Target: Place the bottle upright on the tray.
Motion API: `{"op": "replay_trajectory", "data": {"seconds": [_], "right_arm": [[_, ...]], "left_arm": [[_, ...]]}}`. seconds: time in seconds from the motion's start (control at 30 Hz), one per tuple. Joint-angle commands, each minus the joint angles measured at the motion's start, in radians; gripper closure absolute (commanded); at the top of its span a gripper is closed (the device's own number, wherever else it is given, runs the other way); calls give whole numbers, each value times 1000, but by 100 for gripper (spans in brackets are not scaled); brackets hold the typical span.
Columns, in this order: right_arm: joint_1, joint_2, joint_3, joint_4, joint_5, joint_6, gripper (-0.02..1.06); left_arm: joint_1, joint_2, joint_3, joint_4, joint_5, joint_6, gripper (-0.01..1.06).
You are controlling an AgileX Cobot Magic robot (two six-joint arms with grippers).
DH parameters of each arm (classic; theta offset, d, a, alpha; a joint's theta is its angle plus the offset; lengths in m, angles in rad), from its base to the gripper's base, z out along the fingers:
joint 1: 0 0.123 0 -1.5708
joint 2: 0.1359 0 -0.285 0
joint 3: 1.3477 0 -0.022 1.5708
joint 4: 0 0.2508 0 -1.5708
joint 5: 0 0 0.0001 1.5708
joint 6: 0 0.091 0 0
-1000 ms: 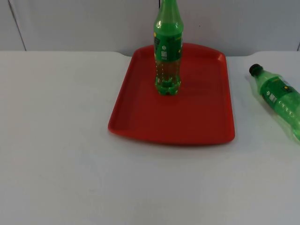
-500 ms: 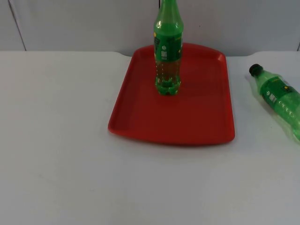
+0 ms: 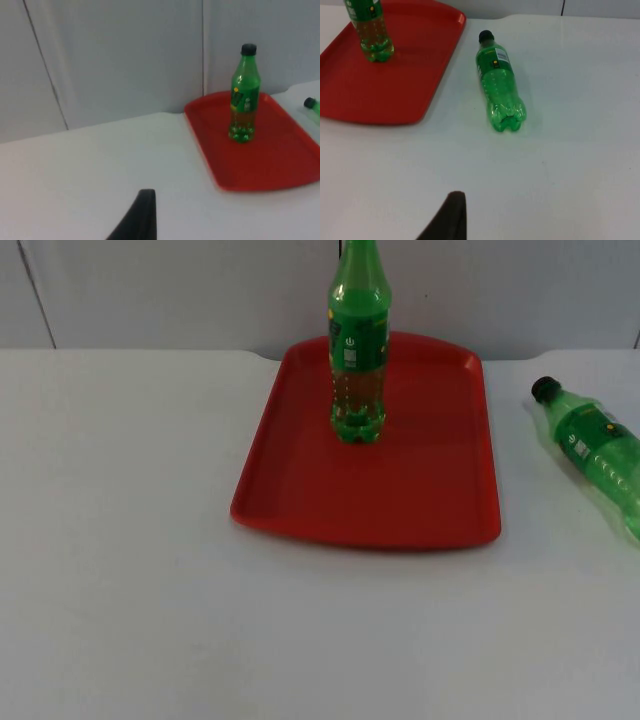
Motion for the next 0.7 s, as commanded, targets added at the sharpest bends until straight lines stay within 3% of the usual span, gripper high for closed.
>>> {"op": "replay_trajectory", "data": {"seconds": [0.0, 0.37, 0.47, 0.67], "right_arm": [[-5, -3, 0, 4, -4, 0, -1], [-5, -3, 0, 4, -4, 0, -1], [-5, -3, 0, 4, -4, 0, -1], [-5, -3, 0, 4, -4, 0, -1]], "left_arm": [[-5, -4, 16, 35, 60, -6, 7], [-5, -4, 219, 32, 44, -38, 7], [-5, -4, 241, 26, 3, -38, 7], [-5, -4, 244, 26, -1, -38, 7]]}}
